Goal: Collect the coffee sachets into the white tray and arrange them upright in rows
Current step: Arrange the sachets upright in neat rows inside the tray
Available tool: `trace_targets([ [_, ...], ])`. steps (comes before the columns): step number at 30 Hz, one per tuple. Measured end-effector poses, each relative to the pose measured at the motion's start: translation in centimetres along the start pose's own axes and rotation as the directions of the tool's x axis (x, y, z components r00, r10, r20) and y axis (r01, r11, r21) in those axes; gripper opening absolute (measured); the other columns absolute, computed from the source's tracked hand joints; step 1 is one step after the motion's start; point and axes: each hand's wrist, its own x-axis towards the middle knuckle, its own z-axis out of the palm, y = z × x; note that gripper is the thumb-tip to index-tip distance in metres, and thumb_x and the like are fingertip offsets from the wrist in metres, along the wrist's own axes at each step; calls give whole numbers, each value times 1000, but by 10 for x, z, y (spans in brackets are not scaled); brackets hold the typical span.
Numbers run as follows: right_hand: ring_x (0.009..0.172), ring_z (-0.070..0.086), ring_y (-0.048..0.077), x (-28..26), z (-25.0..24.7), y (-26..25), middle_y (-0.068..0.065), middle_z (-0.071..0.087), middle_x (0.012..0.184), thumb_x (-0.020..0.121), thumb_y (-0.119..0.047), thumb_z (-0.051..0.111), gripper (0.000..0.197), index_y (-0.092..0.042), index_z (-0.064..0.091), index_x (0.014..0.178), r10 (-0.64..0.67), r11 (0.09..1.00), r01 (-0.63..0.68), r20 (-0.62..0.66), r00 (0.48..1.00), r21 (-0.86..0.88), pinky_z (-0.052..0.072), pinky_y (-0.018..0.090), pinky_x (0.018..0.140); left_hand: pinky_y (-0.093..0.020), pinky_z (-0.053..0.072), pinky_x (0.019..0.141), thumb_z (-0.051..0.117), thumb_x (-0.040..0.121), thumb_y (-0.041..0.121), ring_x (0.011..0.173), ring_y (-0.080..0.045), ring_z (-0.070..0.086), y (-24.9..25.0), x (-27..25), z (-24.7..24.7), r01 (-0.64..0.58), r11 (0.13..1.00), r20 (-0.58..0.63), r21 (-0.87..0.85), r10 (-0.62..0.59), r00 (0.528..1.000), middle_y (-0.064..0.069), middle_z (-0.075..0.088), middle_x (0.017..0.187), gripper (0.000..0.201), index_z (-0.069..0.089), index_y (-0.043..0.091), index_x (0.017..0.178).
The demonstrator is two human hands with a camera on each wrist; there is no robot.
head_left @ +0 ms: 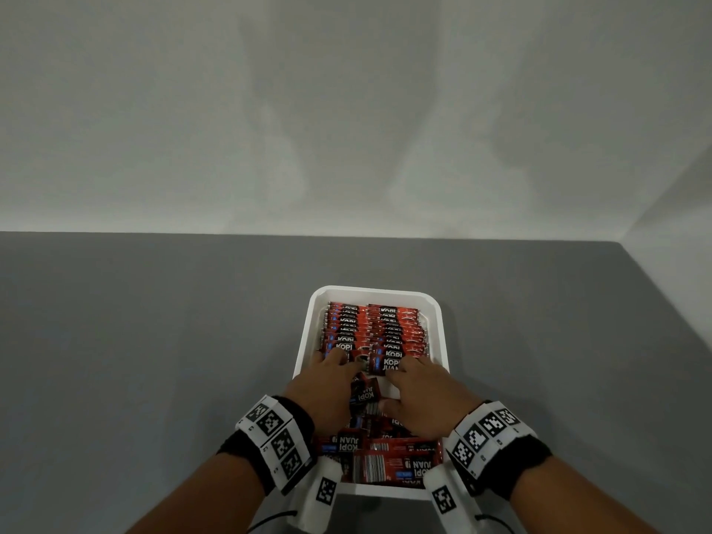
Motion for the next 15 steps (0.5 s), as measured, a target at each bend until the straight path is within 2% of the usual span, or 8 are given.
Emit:
trace_targets([
  [3,128,42,22,-1,0,1,1,48,133,96,-59,48,55,-22,53,136,-6,999,7,-11,1000,36,38,43,109,-44,44,111,70,85,33,130,-24,42,8,-9,-16,29,986,-30,-163,-34,999,1,41,138,62,46,31,142],
  [4,128,42,22,-1,0,2,1,48,133,96,-58,50,54,-22,53,136,-11,998,12,-15,1000,69,39,43,109,-39,48,105,69,86,33,121,-20,50,10,-13,-23,32,966,-58,-257,-48,997,2,46,132,49,54,29,133],
  [6,125,42,19,-1,-4,5,-1,47,128,95,-55,54,50,-22,55,134,-20,985,25,-33,999,169,41,41,107,-32,57,83,65,90,26,92,-10,61,17,-23,-40,-1,861,-140,-509,-82,987,4,61,108,20,66,19,108],
  [8,119,44,13,-3,-15,4,-6,48,123,95,-53,57,47,-24,57,132,-30,955,52,-77,997,293,43,36,105,-28,54,63,54,95,13,69,-6,64,20,-29,-52,-1,611,-130,-791,-167,977,7,70,81,14,67,10,95],
  [9,116,45,9,-4,-23,2,-8,49,121,95,-51,58,44,-25,59,131,-31,936,69,-114,993,344,42,32,102,-27,54,65,48,98,8,69,-7,68,21,-30,-55,28,432,-71,-901,-211,975,6,74,79,20,68,9,95],
  [11,106,53,4,-8,-39,-7,-14,58,113,96,-44,62,36,-25,62,127,9,873,80,-181,984,480,44,23,92,-41,59,80,44,97,0,84,-24,74,22,-30,-58,30,122,-1,-992,-243,970,-13,77,96,28,71,7,102],
  [13,95,65,3,-9,-51,-17,-14,69,103,94,-39,68,30,-28,63,121,69,735,72,-180,981,674,52,24,86,-51,59,87,50,96,-4,93,-40,72,28,-31,-60,-32,22,-37,-999,-277,960,-26,74,105,26,71,2,110],
  [15,85,73,10,-6,-53,-26,-4,76,92,91,-34,73,27,-28,65,116,92,610,83,-174,980,788,60,35,81,-55,59,89,56,96,-3,98,-45,71,36,-31,-63,-93,-6,-87,-996,-299,950,-29,72,107,22,70,-2,113],
])
